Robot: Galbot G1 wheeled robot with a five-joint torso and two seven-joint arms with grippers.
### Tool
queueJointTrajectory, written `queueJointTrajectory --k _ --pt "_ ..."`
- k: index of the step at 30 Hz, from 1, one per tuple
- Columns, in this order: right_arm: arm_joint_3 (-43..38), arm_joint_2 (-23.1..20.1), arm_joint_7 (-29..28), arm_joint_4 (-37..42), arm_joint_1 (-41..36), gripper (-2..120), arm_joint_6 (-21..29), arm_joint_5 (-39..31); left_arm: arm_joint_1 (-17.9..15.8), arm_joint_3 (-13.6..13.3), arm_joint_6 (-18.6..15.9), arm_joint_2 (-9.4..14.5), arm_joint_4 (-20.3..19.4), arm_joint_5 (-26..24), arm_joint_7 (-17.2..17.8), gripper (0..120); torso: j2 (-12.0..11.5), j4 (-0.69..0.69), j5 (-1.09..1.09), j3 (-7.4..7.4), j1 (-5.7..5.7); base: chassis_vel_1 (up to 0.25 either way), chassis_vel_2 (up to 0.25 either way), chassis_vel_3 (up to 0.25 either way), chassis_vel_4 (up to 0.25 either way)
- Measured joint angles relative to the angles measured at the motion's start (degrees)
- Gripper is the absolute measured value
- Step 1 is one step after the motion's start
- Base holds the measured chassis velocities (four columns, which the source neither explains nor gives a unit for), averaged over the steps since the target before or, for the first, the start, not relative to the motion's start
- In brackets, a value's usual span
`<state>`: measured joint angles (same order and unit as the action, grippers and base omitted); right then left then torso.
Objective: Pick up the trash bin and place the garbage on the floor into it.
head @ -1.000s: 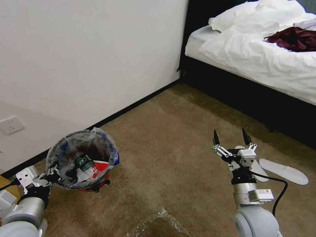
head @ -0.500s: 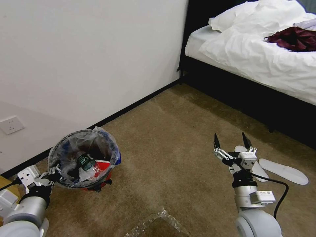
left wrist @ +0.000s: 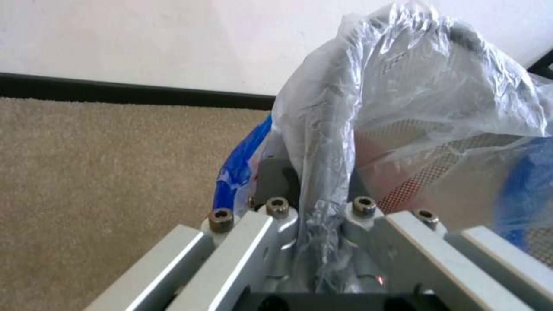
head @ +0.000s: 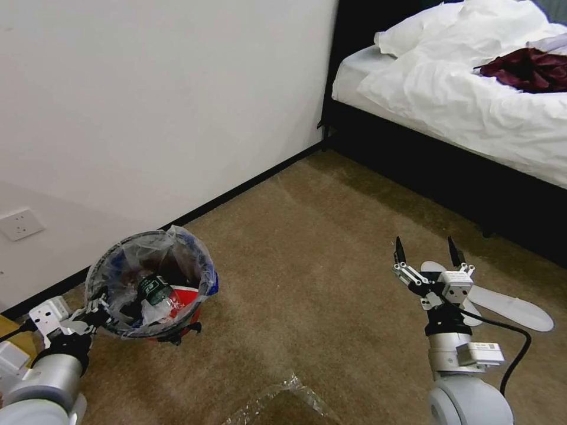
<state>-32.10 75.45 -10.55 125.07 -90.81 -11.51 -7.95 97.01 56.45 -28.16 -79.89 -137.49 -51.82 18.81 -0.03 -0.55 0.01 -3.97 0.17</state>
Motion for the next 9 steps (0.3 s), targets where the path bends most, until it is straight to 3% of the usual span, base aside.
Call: queueJointTrajectory --k 9 --pt "-0.09 0.42 0.21 -0.86 0.67 100 -0.31 -0.08 -0.42 -0.14 0.0 -0.25 0.05 0.06 0.0 2 0.0 0.0 0.0 0.0 0.0 0.0 0.0 0.0 0.0"
